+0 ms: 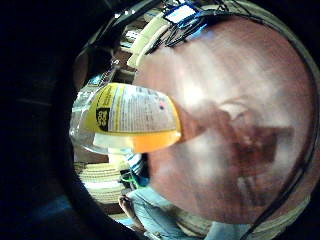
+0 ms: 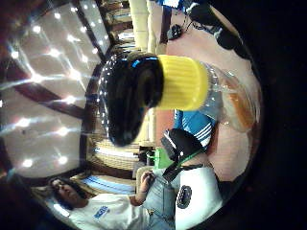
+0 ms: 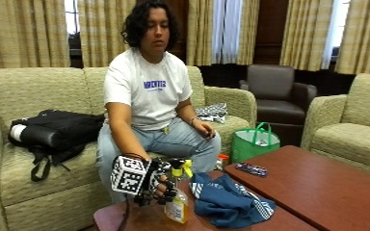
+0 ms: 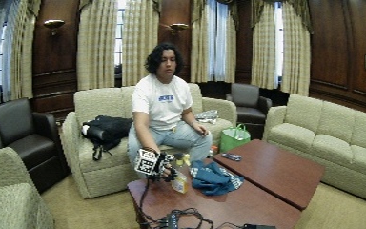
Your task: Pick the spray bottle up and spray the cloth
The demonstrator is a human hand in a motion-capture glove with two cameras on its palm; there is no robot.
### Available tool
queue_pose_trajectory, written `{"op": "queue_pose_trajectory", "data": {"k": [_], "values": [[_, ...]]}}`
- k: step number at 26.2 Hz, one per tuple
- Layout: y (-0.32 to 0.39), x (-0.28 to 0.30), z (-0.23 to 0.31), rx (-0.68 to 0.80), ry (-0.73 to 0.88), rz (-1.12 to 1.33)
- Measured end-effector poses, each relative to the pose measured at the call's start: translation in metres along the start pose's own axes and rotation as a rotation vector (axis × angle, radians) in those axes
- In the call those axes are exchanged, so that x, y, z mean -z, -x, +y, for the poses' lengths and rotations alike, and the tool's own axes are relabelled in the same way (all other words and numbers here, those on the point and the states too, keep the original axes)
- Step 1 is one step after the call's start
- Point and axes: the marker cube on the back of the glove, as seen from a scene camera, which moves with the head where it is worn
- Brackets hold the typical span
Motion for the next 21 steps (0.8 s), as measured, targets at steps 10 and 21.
{"op": "queue_pose_trajectory", "data": {"k": [10, 21], "values": [[0.008, -0.008, -0.024, -0.012, -0.001, -0.048], [0.015, -0.027, -0.043, 0.009, 0.01, -0.039]]}}
